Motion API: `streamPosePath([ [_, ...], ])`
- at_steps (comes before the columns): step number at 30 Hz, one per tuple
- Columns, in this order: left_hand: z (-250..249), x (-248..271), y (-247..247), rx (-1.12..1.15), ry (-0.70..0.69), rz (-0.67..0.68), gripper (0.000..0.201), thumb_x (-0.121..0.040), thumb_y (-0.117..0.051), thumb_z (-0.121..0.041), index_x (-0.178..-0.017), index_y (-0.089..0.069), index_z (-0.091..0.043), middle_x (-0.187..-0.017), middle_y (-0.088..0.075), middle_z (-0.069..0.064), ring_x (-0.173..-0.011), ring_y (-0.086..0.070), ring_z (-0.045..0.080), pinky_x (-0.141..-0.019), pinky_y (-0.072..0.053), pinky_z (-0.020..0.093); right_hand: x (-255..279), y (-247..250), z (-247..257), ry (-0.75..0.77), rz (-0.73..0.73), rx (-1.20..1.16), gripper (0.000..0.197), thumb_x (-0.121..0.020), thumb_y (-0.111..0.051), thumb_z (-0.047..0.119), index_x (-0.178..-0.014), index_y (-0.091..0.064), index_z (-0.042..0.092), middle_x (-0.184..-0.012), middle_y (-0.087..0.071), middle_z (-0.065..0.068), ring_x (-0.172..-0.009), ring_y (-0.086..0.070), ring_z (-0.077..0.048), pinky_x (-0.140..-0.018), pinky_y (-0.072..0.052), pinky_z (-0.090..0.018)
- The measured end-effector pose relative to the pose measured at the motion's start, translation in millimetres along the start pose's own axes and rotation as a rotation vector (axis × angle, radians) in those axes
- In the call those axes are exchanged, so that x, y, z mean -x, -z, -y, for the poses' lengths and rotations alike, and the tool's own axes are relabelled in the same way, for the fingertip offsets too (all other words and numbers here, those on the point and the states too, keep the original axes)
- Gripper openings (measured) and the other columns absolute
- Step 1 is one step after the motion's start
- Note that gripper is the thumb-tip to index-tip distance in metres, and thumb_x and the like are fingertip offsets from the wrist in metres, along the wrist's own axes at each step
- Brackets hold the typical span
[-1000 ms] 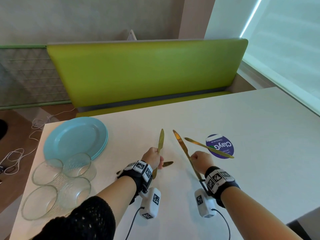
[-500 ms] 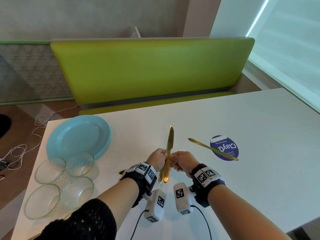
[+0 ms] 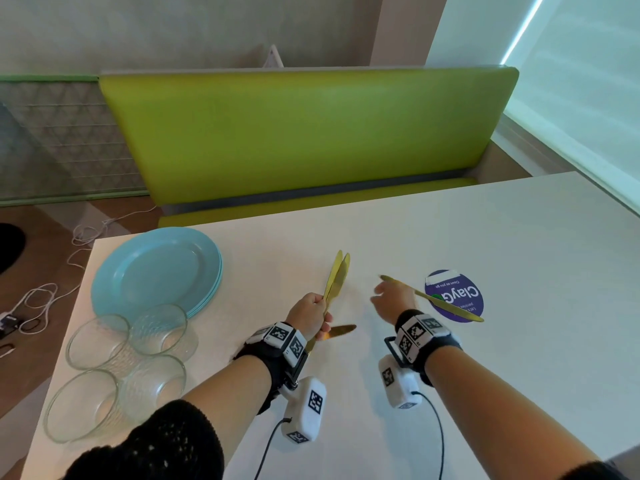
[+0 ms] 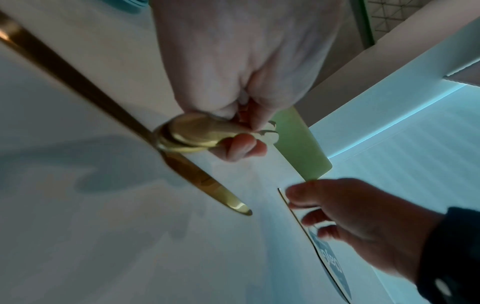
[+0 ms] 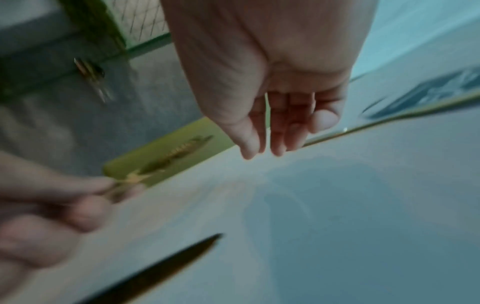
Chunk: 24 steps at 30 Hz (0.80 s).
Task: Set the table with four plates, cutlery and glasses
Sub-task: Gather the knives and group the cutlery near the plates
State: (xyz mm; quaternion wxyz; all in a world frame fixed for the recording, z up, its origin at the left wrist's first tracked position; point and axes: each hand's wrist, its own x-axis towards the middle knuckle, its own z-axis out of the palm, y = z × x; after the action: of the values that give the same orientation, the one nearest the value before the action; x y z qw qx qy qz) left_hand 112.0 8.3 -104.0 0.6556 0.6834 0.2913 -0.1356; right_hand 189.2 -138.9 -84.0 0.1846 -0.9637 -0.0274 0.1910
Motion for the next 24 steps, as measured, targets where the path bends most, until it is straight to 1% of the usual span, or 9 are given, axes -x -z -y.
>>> streamPosePath([
  [1,1,-1,2,0.005,0.001,0.002,0.018,-0.1,-0.03,-0.013,-0.101,-0.047,-0.008,-0.071,-0.052,0.005,-0.051,-0.043,0.015,-0.045,-0.034,0.024,-5,4,-8,-0.021,-0.039,0.096,0.031,-0.093,-0.05,0.018,-0.12,-0.06,0.007,-0.125,-0.06,-0.009,-0.117,-0.055,-0.025,-0.097,-0.046,-0.031],
  [4,1,-5,7,0.029,0.001,0.007,0.021,-0.1,-0.03,-0.014,-0.099,-0.05,-0.006,-0.068,-0.049,0.005,-0.05,-0.041,0.014,-0.04,-0.031,0.021,-14,15,-32,-0.099,-0.099,0.299,0.031,-0.092,-0.045,0.014,-0.12,-0.056,0.007,-0.123,-0.055,-0.01,-0.12,-0.047,-0.027,-0.093,-0.047,-0.038],
  [6,1,-6,9,0.048,0.001,0.013,0.025,-0.101,-0.03,-0.014,-0.091,-0.052,-0.007,-0.066,-0.046,0.004,-0.049,-0.04,0.013,-0.035,-0.03,0.018,-20,19,-45,-0.12,-0.087,0.384,0.032,-0.093,-0.043,0.014,-0.122,-0.055,0.009,-0.126,-0.052,-0.008,-0.122,-0.042,-0.027,-0.095,-0.044,-0.039],
  [8,2,-7,12,0.051,0.003,0.015,0.029,-0.101,-0.03,-0.014,-0.083,-0.052,-0.011,-0.065,-0.045,0.004,-0.049,-0.04,0.013,-0.034,-0.03,0.016,-25,20,-54,-0.12,-0.068,0.455,0.034,-0.094,-0.04,0.014,-0.124,-0.055,0.01,-0.128,-0.052,-0.006,-0.125,-0.039,-0.026,-0.098,-0.042,-0.038],
  [11,2,-8,14,0.049,0.007,0.011,0.03,-0.101,-0.03,-0.013,-0.08,-0.051,-0.012,-0.064,-0.044,0.003,-0.049,-0.039,0.013,-0.034,-0.029,0.017,-27,18,-61,-0.079,-0.095,0.498,0.035,-0.095,-0.036,0.011,-0.121,-0.058,0.011,-0.125,-0.056,-0.006,-0.125,-0.041,-0.025,-0.099,-0.041,-0.036],
  [14,1,-12,13,0.022,-0.004,-0.004,0.028,-0.1,-0.032,-0.012,-0.08,-0.051,-0.013,-0.065,-0.045,0.003,-0.049,-0.04,0.013,-0.038,-0.03,0.019,-24,15,-63,-0.029,-0.135,0.528,0.031,-0.094,-0.039,0.009,-0.114,-0.063,0.01,-0.118,-0.061,-0.007,-0.119,-0.047,-0.024,-0.098,-0.042,-0.035],
  [17,3,-15,12,-0.001,-0.008,-0.008,0.025,-0.099,-0.037,-0.009,-0.078,-0.05,-0.014,-0.065,-0.046,0.004,-0.049,-0.041,0.014,-0.039,-0.03,0.02,-23,13,-62,0.02,-0.121,0.551,0.027,-0.091,-0.043,0.008,-0.11,-0.062,0.008,-0.114,-0.063,-0.007,-0.117,-0.048,-0.023,-0.095,-0.043,-0.034],
  [20,4,-16,11,-0.008,-0.001,-0.004,0.02,-0.097,-0.038,-0.007,-0.081,-0.05,-0.01,-0.065,-0.047,0.005,-0.048,-0.041,0.015,-0.04,-0.03,0.022,-22,16,-60,0.074,-0.099,0.592,0.027,-0.09,-0.046,0.012,-0.113,-0.06,0.01,-0.117,-0.062,-0.006,-0.119,-0.045,-0.024,-0.096,-0.04,-0.034],
  [24,4,-15,12,-0.026,0.005,-0.01,0.024,-0.097,-0.037,-0.006,-0.077,-0.049,-0.013,-0.065,-0.047,0.005,-0.049,-0.041,0.015,-0.04,-0.031,0.021,-19,14,-58,0.119,-0.03,0.602,0.029,-0.09,-0.047,0.014,-0.117,-0.058,0.012,-0.121,-0.06,-0.006,-0.123,-0.043,-0.024,-0.103,-0.037,-0.036],
])
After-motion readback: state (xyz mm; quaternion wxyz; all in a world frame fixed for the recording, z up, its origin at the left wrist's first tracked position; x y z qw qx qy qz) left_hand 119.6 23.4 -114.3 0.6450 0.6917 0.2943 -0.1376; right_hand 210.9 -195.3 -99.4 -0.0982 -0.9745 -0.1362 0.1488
